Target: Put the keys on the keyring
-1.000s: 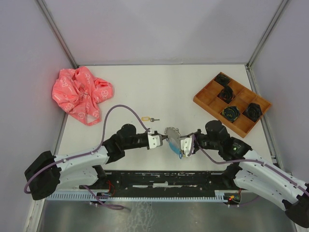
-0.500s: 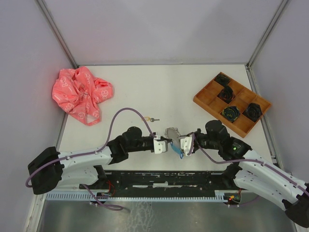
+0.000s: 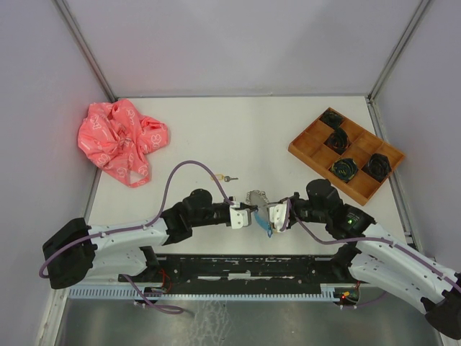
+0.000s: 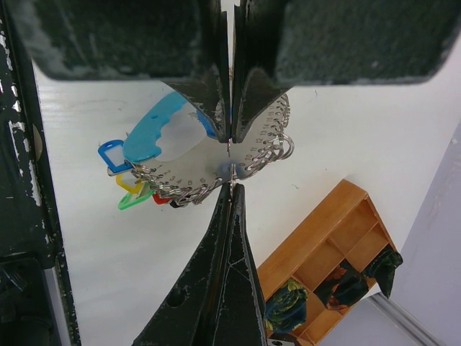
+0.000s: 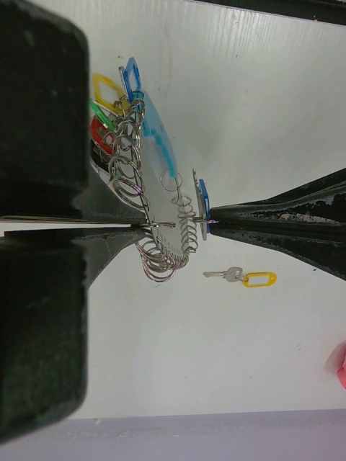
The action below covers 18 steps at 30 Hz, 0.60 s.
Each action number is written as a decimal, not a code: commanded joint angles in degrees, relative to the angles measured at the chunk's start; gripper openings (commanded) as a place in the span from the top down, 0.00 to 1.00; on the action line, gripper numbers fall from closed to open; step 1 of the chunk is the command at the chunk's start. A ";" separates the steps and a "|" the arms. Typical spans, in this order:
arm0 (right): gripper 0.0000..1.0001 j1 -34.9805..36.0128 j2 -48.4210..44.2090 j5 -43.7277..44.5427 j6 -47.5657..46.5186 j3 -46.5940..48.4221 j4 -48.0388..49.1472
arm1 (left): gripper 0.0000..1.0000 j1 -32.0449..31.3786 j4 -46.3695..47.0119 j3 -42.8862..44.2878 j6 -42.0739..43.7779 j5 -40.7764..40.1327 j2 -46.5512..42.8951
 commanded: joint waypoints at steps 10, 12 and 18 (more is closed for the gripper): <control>0.99 0.38 -0.38 -1.58 1.70 1.96 4.01 | 0.97 -0.50 4.18 2.05 1.73 0.33 0.77; 0.99 0.33 -0.33 -1.59 1.72 2.04 4.07 | 0.97 -0.57 4.17 2.12 1.74 0.47 0.88; 0.99 0.33 0.18 -1.76 2.23 1.89 4.20 | 0.97 -0.60 4.18 2.17 1.52 1.11 0.61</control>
